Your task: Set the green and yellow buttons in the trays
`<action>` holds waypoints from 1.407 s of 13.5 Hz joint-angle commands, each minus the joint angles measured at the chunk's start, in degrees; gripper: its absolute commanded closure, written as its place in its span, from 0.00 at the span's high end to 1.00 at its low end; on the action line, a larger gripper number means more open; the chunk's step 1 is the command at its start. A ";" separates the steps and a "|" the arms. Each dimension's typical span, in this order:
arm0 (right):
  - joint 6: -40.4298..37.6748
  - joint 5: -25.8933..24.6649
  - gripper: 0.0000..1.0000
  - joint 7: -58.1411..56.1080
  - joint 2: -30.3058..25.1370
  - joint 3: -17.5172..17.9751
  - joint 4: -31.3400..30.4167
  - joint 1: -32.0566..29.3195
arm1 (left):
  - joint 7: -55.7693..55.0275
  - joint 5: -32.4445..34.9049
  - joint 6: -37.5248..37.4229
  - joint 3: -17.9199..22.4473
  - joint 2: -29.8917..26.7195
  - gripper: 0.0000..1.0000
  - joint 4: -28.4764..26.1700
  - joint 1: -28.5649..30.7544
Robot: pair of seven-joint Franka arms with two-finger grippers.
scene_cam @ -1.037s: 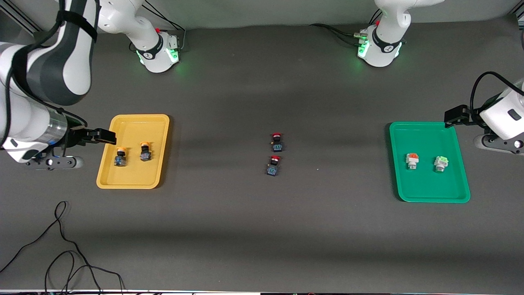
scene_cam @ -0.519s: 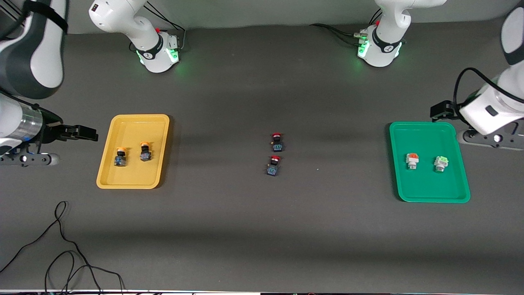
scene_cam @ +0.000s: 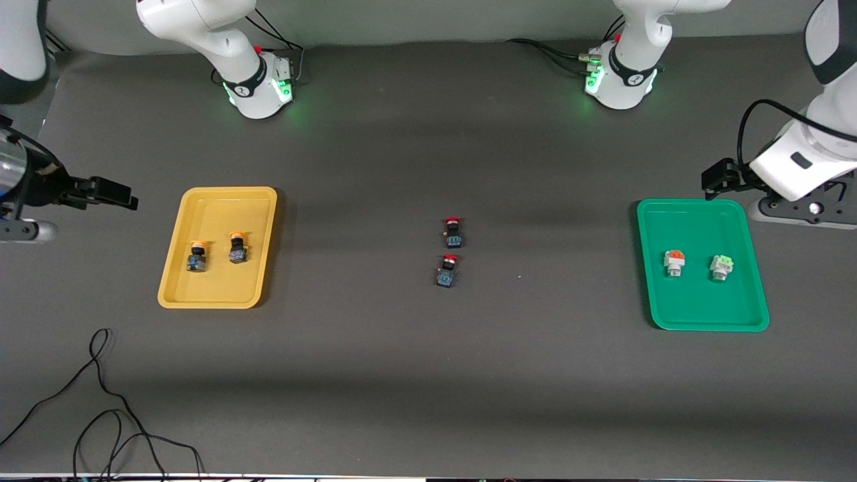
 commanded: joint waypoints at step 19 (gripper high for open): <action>0.97 -3.49 1.00 0.86 -2.96 14.44 -0.99 -16.03 | -0.29 0.03 -4.83 0.75 2.38 1.00 2.23 -0.68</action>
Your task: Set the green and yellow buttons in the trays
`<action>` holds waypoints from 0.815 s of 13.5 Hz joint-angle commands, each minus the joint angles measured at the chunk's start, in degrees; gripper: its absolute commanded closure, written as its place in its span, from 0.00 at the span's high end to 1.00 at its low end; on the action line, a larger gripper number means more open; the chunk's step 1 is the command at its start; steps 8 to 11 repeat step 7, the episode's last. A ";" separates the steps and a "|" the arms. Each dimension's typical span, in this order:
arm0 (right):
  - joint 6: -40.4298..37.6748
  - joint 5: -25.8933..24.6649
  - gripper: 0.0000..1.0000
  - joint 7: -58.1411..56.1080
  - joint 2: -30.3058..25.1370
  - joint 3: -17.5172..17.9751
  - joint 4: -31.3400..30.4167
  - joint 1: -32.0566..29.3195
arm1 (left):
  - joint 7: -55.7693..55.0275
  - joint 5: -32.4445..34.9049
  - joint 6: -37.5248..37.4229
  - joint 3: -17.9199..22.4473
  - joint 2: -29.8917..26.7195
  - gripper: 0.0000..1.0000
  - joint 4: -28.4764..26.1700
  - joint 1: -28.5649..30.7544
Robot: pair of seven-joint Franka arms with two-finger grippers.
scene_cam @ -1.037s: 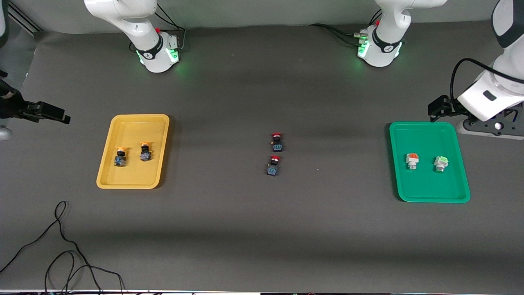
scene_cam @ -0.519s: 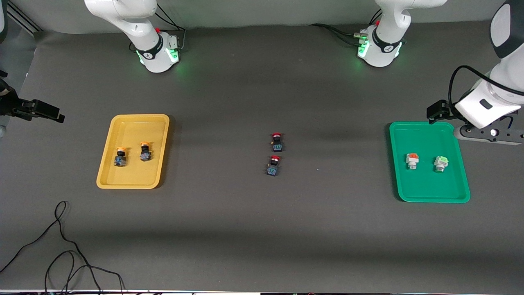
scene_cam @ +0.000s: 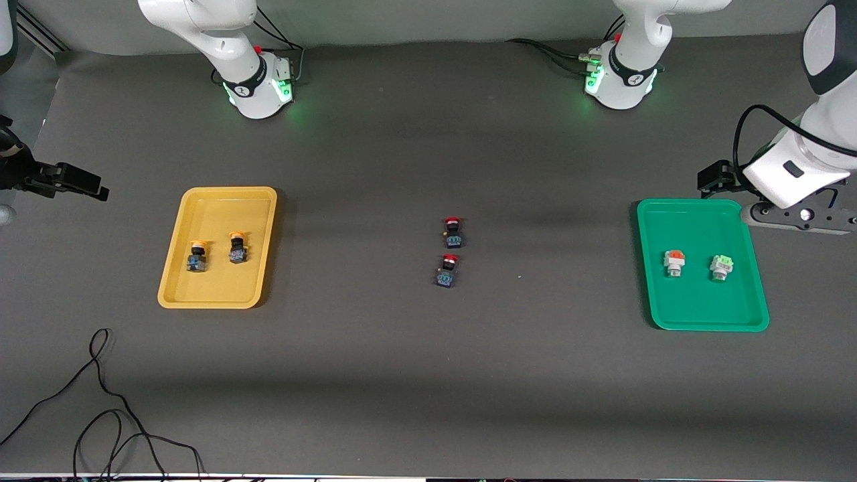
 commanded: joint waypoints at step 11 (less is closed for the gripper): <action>0.09 -0.49 1.00 1.28 -0.19 -0.14 0.34 -0.17 | -0.63 0.00 -1.16 0.23 0.66 1.00 1.26 -0.43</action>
